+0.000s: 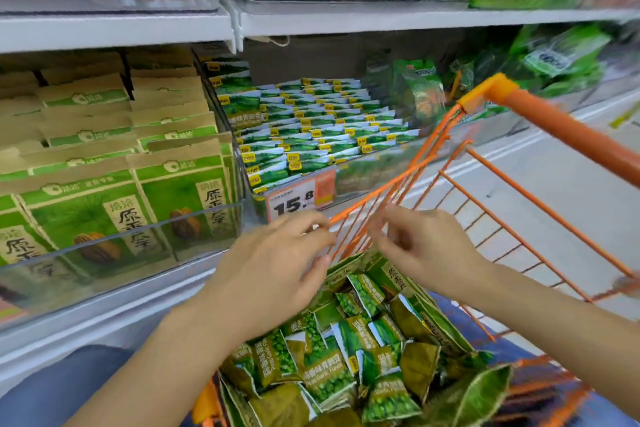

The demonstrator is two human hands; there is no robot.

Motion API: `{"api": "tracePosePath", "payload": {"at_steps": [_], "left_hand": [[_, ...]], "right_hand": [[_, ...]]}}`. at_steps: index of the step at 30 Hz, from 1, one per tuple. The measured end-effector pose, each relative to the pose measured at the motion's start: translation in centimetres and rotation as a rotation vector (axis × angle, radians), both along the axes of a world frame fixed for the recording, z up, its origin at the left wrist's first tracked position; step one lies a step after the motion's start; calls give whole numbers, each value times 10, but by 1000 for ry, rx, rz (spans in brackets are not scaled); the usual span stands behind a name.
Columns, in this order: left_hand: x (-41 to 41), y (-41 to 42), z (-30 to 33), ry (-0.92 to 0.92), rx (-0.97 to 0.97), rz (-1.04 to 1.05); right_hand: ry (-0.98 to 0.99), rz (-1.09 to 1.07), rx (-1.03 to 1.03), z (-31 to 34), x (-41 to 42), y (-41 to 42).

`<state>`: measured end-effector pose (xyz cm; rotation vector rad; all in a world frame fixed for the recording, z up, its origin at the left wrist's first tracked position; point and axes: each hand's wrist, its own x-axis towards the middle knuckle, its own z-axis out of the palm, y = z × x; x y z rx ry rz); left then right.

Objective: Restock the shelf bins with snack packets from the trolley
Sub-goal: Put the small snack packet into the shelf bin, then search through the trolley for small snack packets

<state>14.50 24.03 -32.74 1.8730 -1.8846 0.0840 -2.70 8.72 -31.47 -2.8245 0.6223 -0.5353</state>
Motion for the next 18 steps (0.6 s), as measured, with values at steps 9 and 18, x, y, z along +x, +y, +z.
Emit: {"api": "tracePosePath", "payload": {"at_steps": [9, 18], "left_hand": [[5, -2, 1, 121, 98, 58], [0, 1, 7, 131, -23, -75]], "right_hand": [[1246, -34, 13, -65, -20, -22], [402, -134, 854, 5, 17, -9]]}}
